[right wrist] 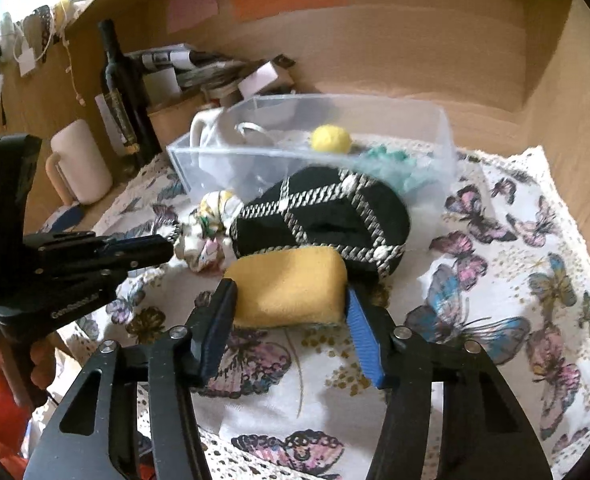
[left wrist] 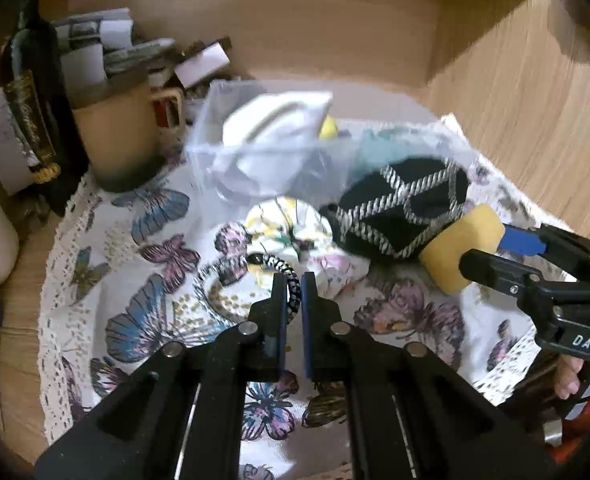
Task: Organize soft objects
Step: 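Grasp the black-and-white striped cord with the left tool while the right tool grasps the yellow sponge, then drop the cord into the box with the left tool while the right tool places the sponge in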
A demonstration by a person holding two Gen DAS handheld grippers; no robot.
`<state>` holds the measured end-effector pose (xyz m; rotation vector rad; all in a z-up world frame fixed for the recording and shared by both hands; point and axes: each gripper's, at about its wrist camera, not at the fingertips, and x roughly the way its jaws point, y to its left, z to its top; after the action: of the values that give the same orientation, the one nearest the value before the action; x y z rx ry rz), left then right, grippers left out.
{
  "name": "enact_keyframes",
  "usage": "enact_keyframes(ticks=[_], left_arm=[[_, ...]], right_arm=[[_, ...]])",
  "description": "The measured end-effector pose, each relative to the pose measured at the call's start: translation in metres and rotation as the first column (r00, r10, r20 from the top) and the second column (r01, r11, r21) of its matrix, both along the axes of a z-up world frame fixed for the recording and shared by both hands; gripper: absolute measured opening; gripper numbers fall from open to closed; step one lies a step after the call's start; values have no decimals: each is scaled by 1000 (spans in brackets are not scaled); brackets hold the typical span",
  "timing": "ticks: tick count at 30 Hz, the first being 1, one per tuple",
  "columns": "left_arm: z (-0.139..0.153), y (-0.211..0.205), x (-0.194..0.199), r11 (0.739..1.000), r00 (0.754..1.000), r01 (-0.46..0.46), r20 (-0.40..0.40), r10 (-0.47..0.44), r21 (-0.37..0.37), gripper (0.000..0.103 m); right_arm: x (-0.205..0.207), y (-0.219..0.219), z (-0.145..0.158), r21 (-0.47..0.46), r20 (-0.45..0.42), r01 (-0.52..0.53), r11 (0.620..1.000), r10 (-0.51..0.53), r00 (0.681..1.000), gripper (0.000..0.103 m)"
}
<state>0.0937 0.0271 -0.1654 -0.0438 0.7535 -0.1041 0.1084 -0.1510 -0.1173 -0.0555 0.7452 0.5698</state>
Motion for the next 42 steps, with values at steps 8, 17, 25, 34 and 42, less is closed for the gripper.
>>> enact_keyframes(ticks=[8, 17, 25, 34, 42], left_arm=[[29, 4, -5, 1000, 997, -8, 70, 10, -29, 5], [62, 12, 3, 999, 989, -2, 145, 9, -47, 5], [92, 14, 24, 999, 979, 17, 205, -6, -51, 5], [108, 11, 64, 999, 972, 32, 235, -22, -40, 5], [83, 2, 114, 998, 990, 43, 136, -37, -42, 5]], right_arm=[[0, -11, 25, 26, 78, 35, 999, -37, 996, 51], [9, -20, 44, 56, 140, 70, 996, -77, 987, 51], [22, -20, 62, 75, 187, 82, 994, -94, 978, 51], [52, -8, 70, 80, 208, 68, 995, -83, 975, 51], [90, 10, 53, 55, 128, 47, 997, -54, 990, 51]])
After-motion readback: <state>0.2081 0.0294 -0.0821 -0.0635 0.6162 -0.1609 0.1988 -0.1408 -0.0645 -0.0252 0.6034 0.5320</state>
